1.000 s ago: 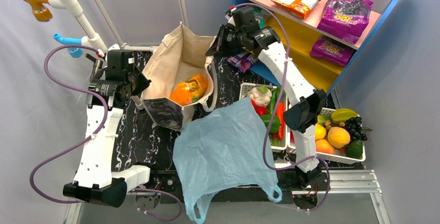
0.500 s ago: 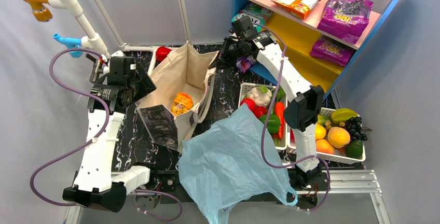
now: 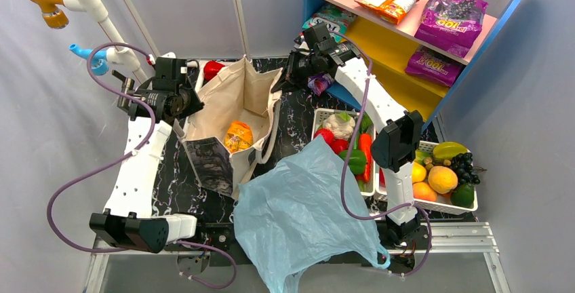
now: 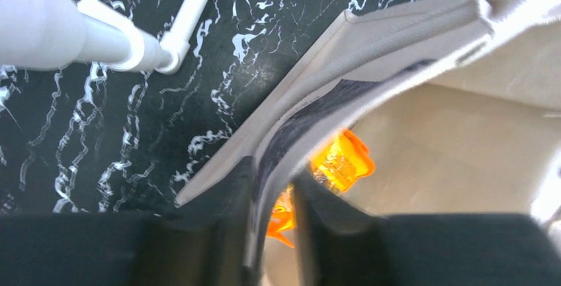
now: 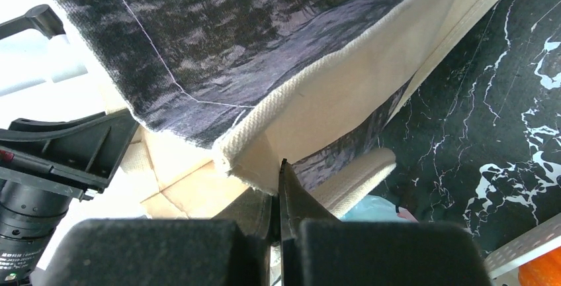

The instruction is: Place the food into the grocery bag and tie it

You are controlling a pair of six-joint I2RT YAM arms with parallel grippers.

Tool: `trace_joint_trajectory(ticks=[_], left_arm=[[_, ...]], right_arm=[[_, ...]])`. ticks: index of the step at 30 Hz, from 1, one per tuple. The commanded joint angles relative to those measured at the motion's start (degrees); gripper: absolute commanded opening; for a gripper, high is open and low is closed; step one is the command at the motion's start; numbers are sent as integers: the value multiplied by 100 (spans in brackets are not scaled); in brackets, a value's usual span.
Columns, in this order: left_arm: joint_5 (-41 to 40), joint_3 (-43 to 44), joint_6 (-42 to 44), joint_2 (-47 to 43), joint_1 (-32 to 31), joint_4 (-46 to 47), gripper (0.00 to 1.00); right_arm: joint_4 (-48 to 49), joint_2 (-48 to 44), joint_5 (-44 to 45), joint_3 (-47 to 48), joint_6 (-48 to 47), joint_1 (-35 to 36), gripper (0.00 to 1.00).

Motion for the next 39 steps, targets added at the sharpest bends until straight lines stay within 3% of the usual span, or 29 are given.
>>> trace_joint_trajectory(ticks=[1, 2, 6, 8, 11, 14, 20, 25, 31, 39], left_arm=[[108, -86, 37, -206, 32, 95, 12], [123, -93, -16, -207, 32, 96, 1], [-496, 271, -495, -172, 31, -288, 0], [-833, 454, -609, -216, 32, -348, 0], [-904, 487, -629, -171, 30, -390, 0], [-717, 263, -777, -251, 32, -376, 0], [-582, 112, -793, -355, 32, -326, 0], [-337, 38, -842, -394, 30, -305, 0], [-190, -81, -843, -455, 10, -244, 0], [-116, -163, -830, -513, -29, -241, 0]], right_arm=[[128, -248, -78, 42, -271, 1, 1], [125, -266, -9, 65, -278, 1, 1], [235, -343, 109, 127, -371, 1, 1], [170, -310, 128, 324, -385, -7, 17], [-208, -173, 173, 870, -326, -40, 60], [-379, -296, 327, 1129, -378, -52, 75], [179, -1217, 923, 739, -757, -38, 81], [199, -1994, 1897, 776, -1926, -23, 82], [-15, -3152, 4149, 236, -3376, -25, 83], [-530, -3380, 6337, 487, -4648, -34, 89]])
